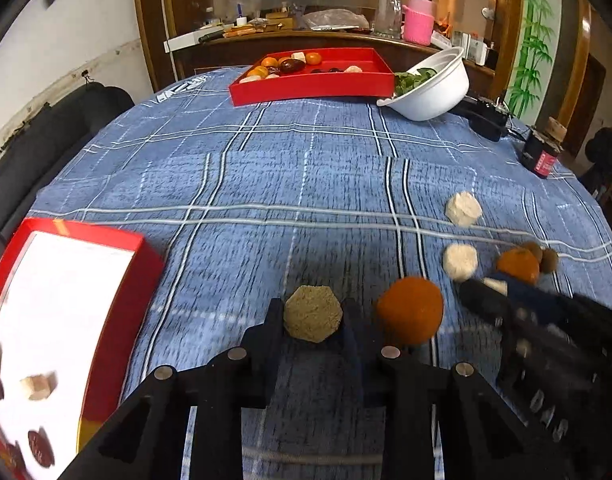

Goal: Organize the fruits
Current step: 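Carry the held cube and tan ball over to the red box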

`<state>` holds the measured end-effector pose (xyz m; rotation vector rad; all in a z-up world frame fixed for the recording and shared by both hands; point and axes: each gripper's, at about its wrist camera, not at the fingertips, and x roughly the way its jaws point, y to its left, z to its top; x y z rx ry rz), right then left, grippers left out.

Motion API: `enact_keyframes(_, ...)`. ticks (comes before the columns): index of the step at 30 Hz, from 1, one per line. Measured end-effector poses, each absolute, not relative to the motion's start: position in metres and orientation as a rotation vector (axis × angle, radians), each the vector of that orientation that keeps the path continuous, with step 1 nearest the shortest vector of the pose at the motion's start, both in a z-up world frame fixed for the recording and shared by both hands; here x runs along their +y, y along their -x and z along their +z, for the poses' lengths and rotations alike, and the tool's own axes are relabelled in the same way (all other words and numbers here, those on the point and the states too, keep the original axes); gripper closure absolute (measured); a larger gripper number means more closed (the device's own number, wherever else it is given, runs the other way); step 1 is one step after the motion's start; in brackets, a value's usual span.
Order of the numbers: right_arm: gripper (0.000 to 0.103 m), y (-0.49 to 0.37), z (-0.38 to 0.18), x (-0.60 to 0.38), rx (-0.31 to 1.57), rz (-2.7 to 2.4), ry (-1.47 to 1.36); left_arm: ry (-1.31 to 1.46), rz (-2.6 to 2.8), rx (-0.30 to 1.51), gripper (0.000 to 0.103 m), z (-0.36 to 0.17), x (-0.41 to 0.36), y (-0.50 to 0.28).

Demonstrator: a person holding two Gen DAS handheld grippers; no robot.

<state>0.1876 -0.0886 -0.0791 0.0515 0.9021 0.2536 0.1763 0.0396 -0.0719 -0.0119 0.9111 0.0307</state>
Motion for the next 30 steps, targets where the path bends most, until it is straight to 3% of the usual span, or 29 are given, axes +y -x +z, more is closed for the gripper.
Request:
enact_keyframes(14,0.078,-0.095,-0.029,-0.129,0.774,0.275,-0.066,0.093,-0.036,0.802,0.075,-0.040,0.048,-0.066)
enact_keyframes(30,0.078,-0.025,-0.030,-0.131,0.737,0.308,-0.052,0.119,-0.061,0.796,0.075,-0.044,0.057,-0.016)
